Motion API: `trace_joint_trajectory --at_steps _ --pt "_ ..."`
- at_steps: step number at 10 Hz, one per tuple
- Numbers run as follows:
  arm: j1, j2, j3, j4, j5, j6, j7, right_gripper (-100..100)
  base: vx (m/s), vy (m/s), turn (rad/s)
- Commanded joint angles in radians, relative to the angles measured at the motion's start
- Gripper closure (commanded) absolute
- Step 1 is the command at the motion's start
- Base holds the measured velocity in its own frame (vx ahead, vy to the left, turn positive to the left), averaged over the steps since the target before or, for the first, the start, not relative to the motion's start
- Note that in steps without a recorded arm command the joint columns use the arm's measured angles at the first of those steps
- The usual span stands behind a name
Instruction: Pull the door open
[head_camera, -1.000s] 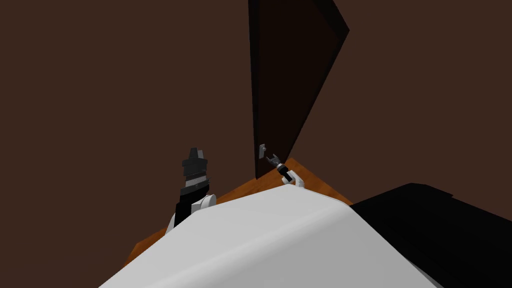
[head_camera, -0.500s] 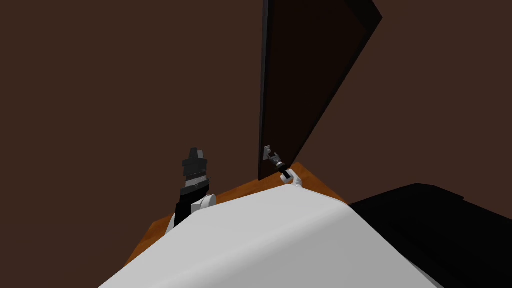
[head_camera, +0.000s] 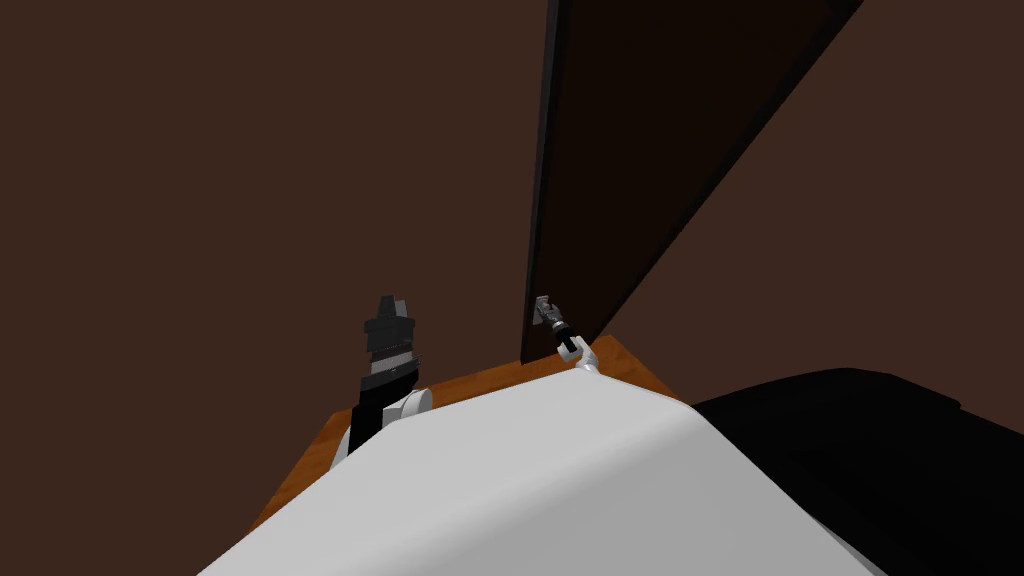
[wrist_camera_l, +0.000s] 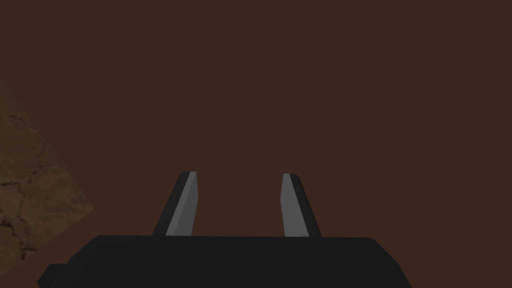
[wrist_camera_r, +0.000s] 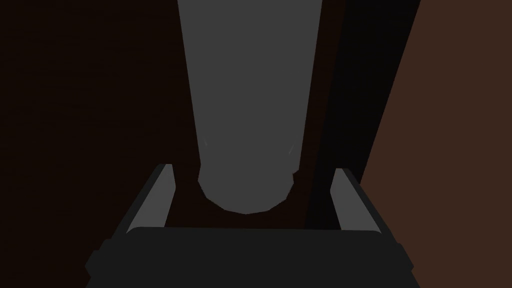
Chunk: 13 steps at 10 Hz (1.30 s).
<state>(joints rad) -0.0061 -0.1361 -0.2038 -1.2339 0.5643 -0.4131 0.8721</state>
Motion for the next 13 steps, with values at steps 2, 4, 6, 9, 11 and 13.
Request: trace_joint_trajectory --at_steps 2,4,6,9,11,13 --pt "-0.012 0.011 -0.019 0.012 -0.003 0.008 0.013 -100 0.018 -0.064 0.172" --pt "-0.012 0.011 -0.019 0.012 -0.003 0.008 0.013 100 -0.001 0.012 -0.031" --pt "-0.012 0.011 -0.019 0.012 -0.003 0.008 0.013 100 0.000 0.005 -0.003" --pt "-0.014 0.010 -0.017 0.012 -0.023 0.009 -0.015 100 -0.009 -0.003 0.016" --pt "-0.015 0.009 -0.012 0.013 -0.049 0.009 -0.050 100 -0.050 -0.010 0.048" --pt "-0.016 0.008 -0.007 0.013 -0.080 0.008 -0.093 100 -0.068 -0.020 0.048"
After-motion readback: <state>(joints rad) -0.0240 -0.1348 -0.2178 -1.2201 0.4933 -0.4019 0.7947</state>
